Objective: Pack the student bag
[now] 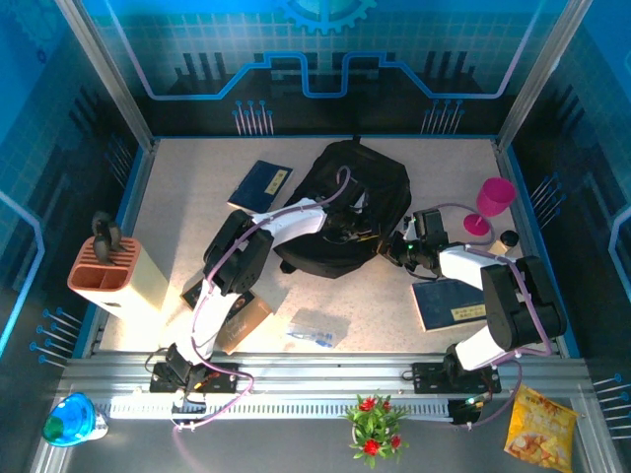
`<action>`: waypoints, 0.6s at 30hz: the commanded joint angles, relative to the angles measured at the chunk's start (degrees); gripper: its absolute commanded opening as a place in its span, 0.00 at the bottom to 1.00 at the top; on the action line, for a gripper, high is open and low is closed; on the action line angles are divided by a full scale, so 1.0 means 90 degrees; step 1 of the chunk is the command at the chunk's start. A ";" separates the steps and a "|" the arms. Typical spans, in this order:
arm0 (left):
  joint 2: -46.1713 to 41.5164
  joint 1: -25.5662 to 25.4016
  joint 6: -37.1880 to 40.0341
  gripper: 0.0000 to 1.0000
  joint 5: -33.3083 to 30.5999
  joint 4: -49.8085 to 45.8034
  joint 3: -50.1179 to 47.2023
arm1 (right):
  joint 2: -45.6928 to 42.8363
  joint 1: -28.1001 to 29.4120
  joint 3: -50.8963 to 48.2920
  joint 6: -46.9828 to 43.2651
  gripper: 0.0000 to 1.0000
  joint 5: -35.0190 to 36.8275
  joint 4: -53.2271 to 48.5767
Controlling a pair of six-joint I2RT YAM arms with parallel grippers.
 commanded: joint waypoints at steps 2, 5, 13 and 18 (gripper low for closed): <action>-0.0002 -0.0043 0.0130 0.12 -0.0149 -0.0117 0.0234 | -0.0059 -0.0078 -0.0057 0.0042 0.10 -0.0025 -0.0126; -0.0176 -0.0046 0.0250 0.07 -0.0192 -0.0187 0.0242 | -0.0134 -0.0138 -0.0006 0.0030 0.14 -0.0034 -0.0115; -0.0719 -0.0040 0.0556 0.00 -0.0152 -0.0242 0.0070 | -0.0699 -0.0510 0.0159 -0.0038 0.43 0.0006 -0.0157; -0.1060 -0.0044 0.0637 0.02 -0.0090 -0.0185 -0.0173 | -0.0568 -0.0566 0.0236 0.0054 0.49 0.0055 -0.0206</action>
